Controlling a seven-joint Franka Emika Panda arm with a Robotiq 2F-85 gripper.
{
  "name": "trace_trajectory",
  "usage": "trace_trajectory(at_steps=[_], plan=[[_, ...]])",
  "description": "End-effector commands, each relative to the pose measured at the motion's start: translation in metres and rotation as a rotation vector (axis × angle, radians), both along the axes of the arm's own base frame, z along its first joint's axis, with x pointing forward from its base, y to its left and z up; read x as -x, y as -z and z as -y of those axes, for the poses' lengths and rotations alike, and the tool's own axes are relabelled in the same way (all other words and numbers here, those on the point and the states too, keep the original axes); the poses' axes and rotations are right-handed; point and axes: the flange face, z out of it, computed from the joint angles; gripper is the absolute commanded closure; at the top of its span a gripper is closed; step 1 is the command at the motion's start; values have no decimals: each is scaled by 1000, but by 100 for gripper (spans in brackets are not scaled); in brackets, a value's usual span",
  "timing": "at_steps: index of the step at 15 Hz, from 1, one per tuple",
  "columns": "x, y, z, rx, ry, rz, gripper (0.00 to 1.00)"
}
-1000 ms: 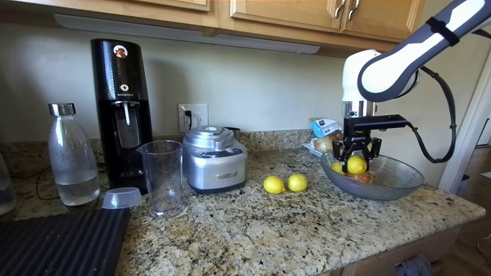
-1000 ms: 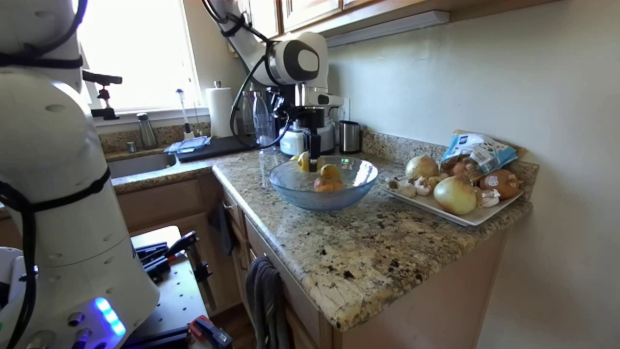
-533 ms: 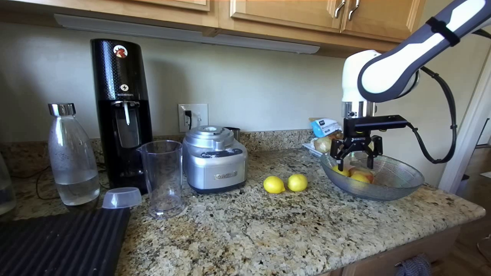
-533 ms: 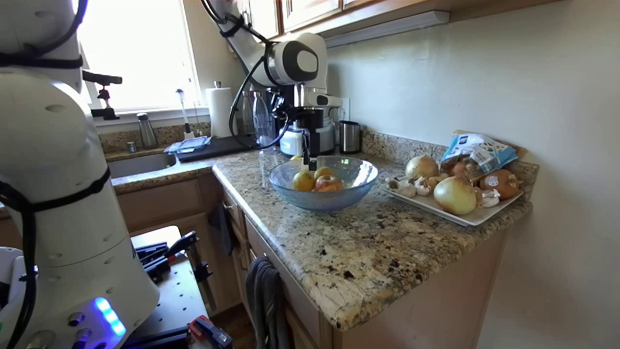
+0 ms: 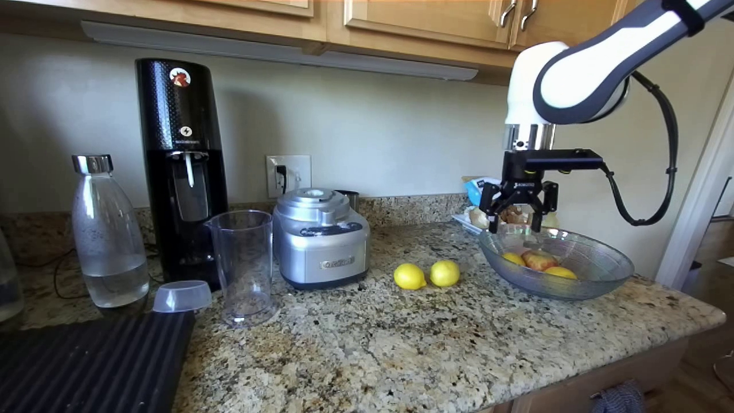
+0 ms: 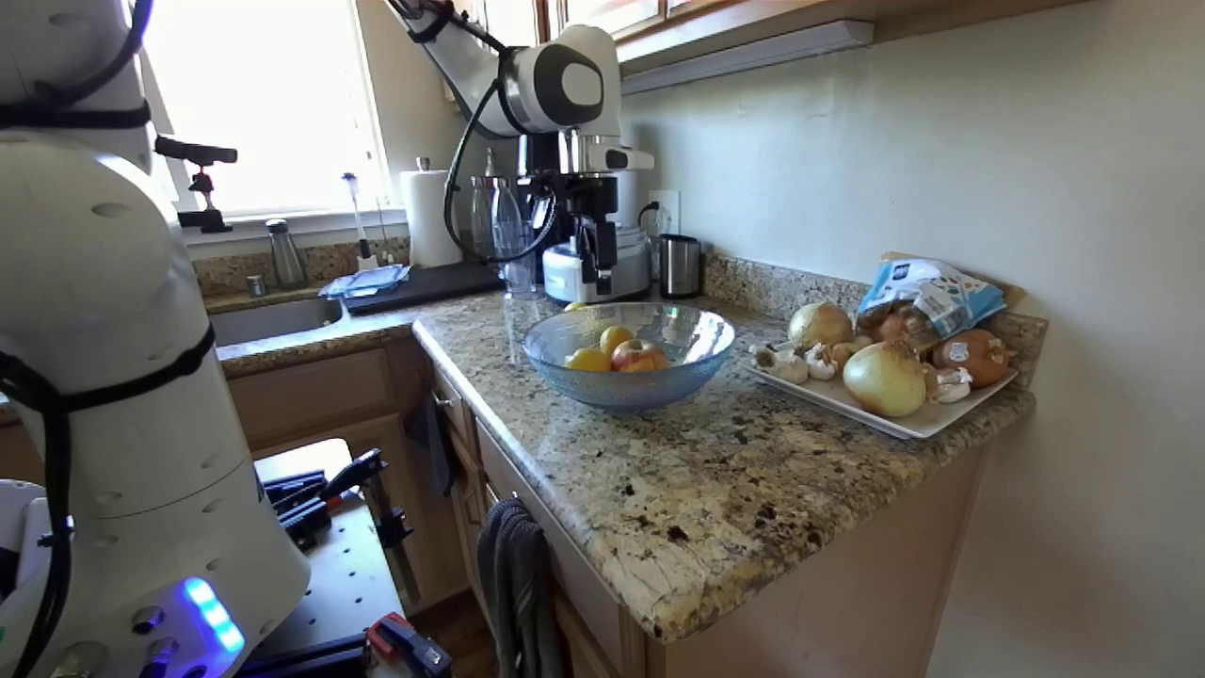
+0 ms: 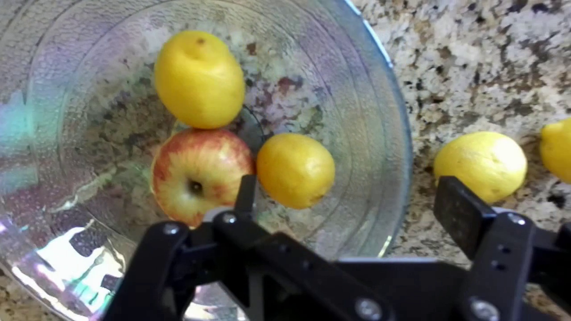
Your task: Put the apple and lemons inside the glass bowl
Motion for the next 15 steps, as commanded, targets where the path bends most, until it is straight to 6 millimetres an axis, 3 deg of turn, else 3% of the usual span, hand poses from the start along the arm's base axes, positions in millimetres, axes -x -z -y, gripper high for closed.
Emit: trace_trajectory(at_steps=[1,5,9,15], plan=[[10,-31,-30,-18,-107,51,0],[13,-38,-79,-30,-253,69,0],[17,-31,-115,-43,-450,53,0],[5,7,-132,4,-801,14,0]])
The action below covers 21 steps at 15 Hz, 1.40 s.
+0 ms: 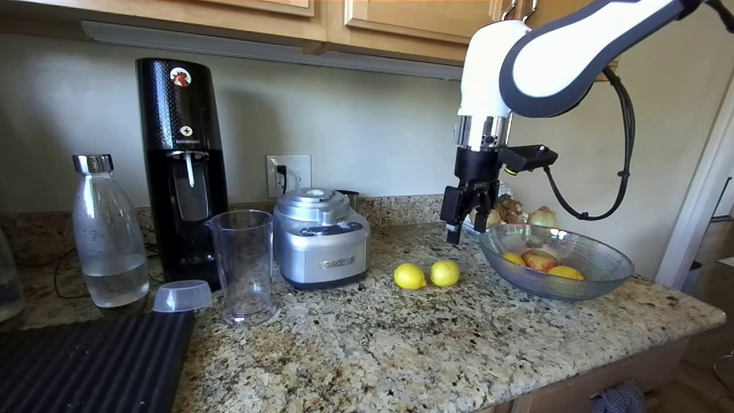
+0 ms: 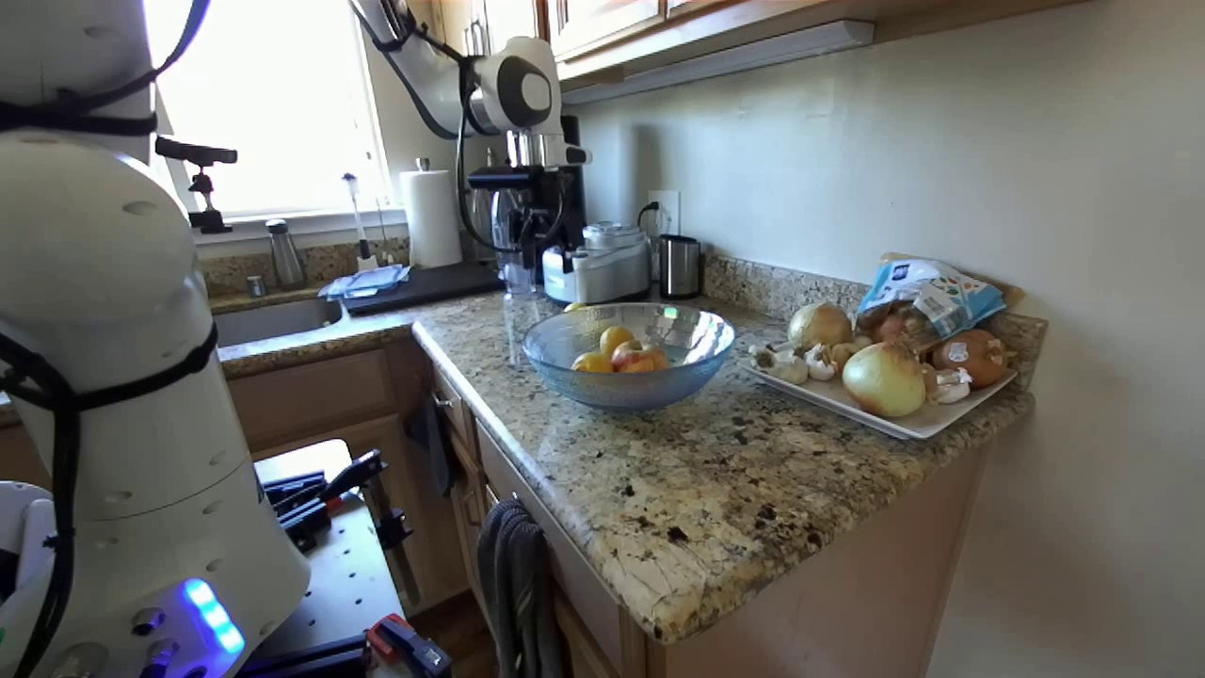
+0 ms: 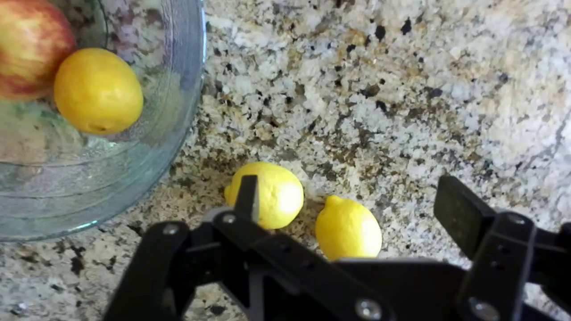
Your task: Put the apple and lemons inside the glass bowl
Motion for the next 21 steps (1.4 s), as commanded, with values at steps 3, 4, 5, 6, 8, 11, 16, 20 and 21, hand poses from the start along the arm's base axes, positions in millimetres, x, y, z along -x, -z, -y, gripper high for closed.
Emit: trace_trajectory(at_steps=[3,4,5,6,8,11,16,20,21], plan=[[-22,35,-2,88,-308,-4,0],[-27,42,-1,114,-349,1,0],[-32,48,-1,130,-388,9,0],[-36,53,0,142,-424,16,0],[-43,63,-1,147,-498,31,0],[-52,72,-2,131,-581,56,0],[-62,88,4,147,-690,57,0],[-69,103,10,144,-726,26,0],[-70,107,10,141,-733,21,0]])
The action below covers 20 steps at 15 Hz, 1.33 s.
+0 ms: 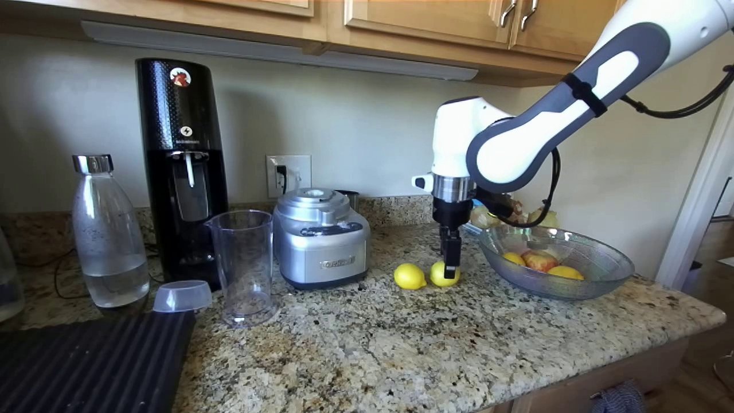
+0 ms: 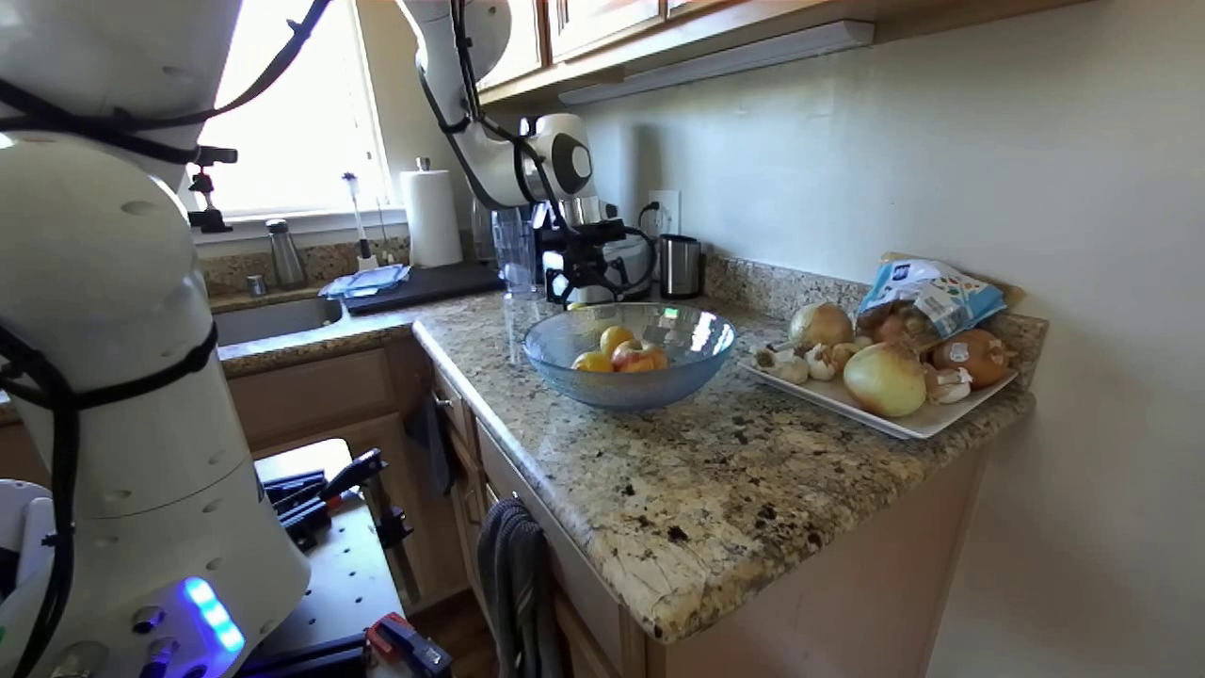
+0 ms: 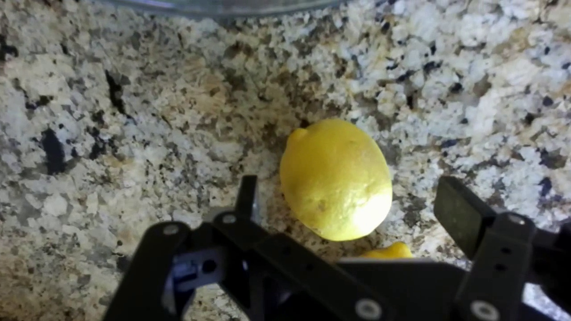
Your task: Put the apple and lemons inside the glass bowl
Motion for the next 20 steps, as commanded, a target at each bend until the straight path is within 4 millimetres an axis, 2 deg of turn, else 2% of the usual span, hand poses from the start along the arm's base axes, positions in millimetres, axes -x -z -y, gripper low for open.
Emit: trace_trajectory(at_steps=[1,5,6,7,9,14,17,20], plan=[[-7,12,4,3,-41,-11,0],[-11,23,4,8,-56,-28,0],[-12,26,4,10,-54,-29,4],[-12,26,4,9,-51,-30,26],[-12,25,4,9,-52,-27,31],[-10,13,5,11,-37,-16,62],[-8,4,9,16,-13,-7,66],[-2,-22,18,37,30,10,66]])
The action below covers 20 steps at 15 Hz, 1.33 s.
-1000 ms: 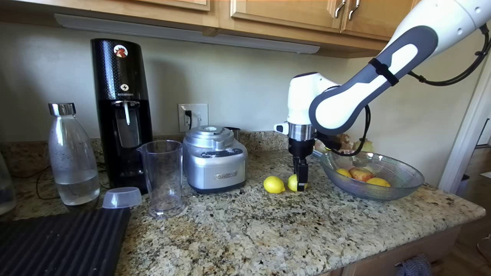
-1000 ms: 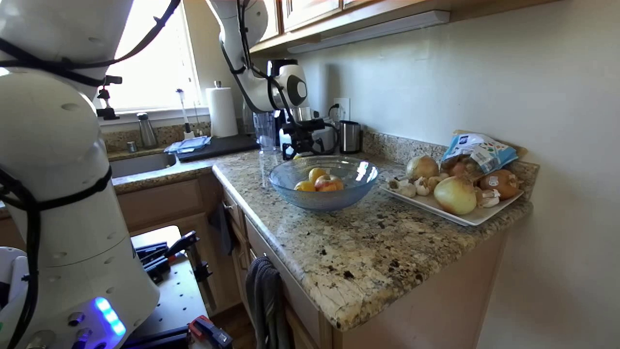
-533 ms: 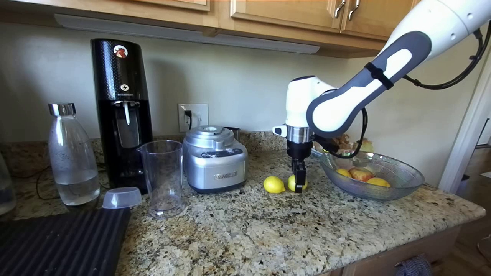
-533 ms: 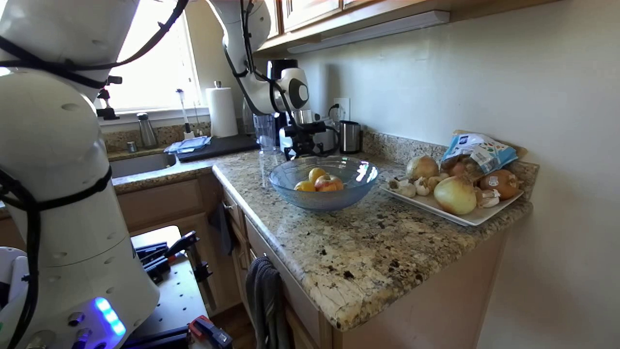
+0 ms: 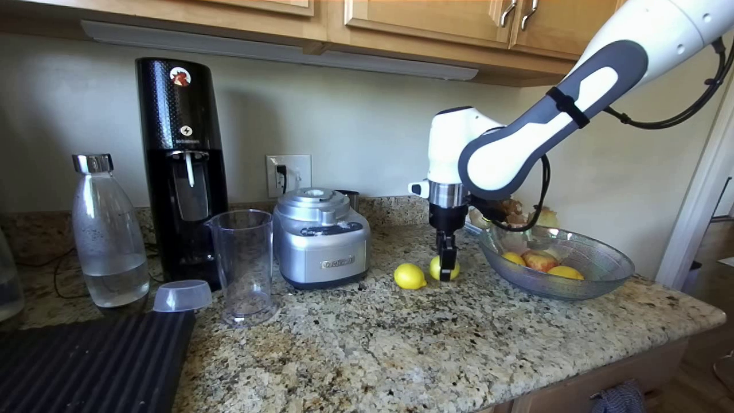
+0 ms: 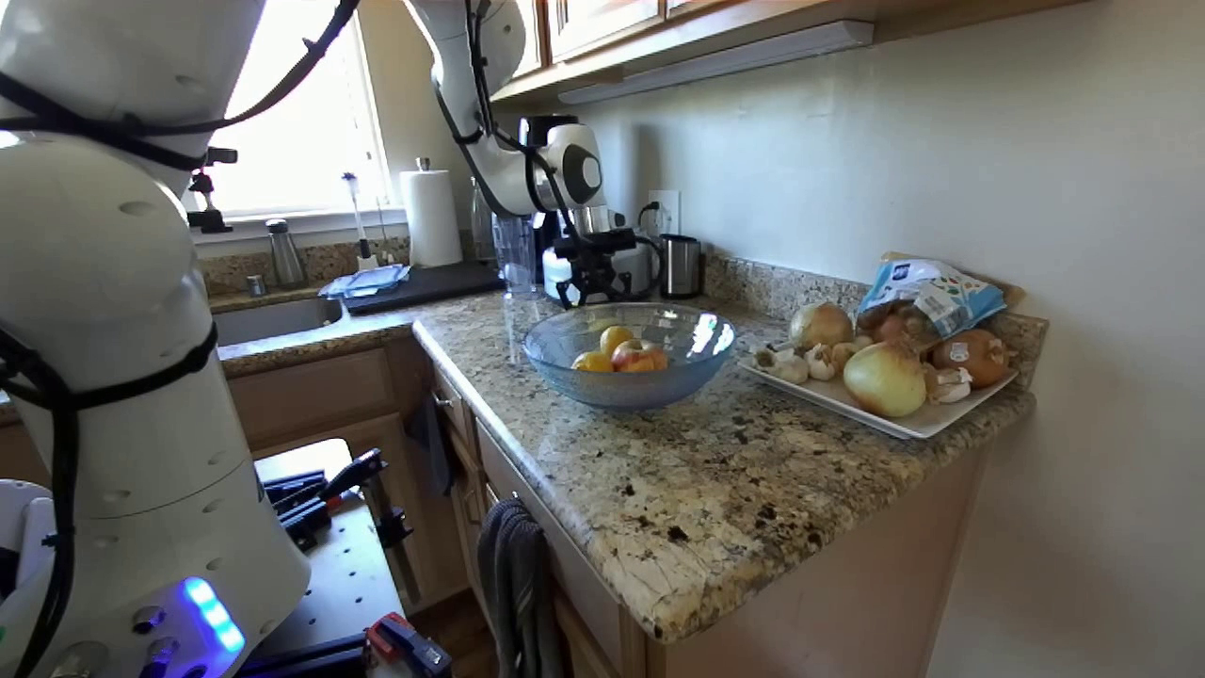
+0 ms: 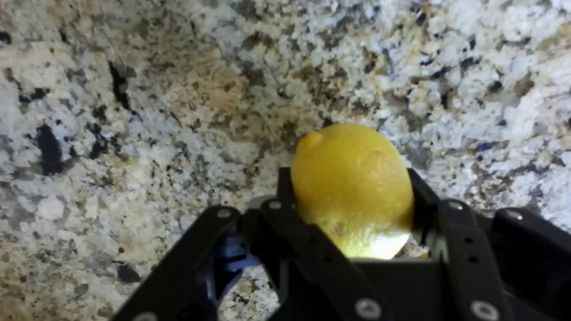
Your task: Put the apple and lemons inside the glass bowl
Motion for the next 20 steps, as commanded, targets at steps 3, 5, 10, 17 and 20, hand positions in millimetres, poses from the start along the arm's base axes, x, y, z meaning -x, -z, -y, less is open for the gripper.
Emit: trace_trajectory(at_steps=[3,5,10,17,20], plan=[[17,-70,28,27,130,51,66],[21,-93,39,19,224,43,66],[34,-141,70,-21,486,43,66],[48,-136,132,10,841,60,66],[54,-120,154,32,973,43,66]])
